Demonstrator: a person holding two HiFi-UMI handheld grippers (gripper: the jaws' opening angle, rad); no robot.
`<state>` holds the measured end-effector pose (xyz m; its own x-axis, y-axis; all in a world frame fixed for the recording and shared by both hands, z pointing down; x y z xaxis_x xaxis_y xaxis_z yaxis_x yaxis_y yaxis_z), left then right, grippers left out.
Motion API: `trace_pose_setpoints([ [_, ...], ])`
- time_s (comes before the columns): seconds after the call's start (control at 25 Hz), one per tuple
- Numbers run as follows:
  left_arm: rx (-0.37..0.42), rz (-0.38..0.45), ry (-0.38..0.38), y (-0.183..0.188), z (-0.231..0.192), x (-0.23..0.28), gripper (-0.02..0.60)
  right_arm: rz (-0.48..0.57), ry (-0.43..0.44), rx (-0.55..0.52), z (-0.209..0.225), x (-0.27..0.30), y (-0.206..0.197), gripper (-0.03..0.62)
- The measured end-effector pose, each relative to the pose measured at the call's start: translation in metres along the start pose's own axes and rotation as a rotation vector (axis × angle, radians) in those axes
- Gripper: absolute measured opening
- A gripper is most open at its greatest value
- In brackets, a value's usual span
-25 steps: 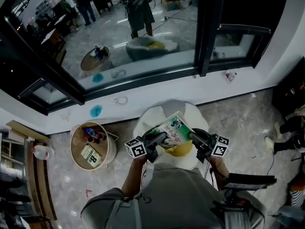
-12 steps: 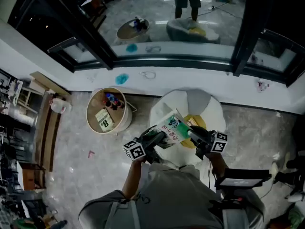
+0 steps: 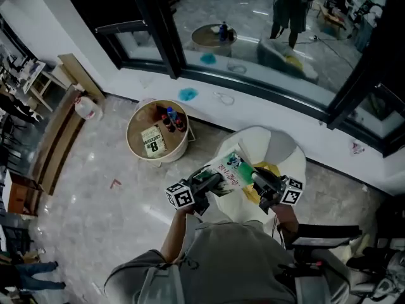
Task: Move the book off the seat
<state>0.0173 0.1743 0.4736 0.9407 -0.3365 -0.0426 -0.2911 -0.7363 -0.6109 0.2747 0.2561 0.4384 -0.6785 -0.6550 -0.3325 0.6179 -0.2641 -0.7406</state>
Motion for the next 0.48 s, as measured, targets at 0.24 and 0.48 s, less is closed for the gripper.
trace_pose_setpoints([
  [0.24, 0.003, 0.085, 0.039, 0.048, -0.042, -0.120, 0.345, -0.045, 0.033, 0.044, -0.028, 0.115, -0.071, 0.075],
  [0.48, -0.021, 0.173, 0.097, 0.082, -0.085, -0.233, 0.344, -0.097, 0.058, 0.099, -0.035, 0.214, -0.148, 0.077],
])
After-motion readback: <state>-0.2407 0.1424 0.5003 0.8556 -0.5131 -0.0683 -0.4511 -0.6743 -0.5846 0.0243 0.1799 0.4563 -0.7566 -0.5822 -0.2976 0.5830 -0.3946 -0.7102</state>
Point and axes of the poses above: the fingertips, and each gripper's own axes: x forward along the fingers, z to its right, y out of its top, the point moved 8 cm from there along -x, backward along the fingers, and after that the axes turned 6 degrees about -x, right-handed, at the moved point
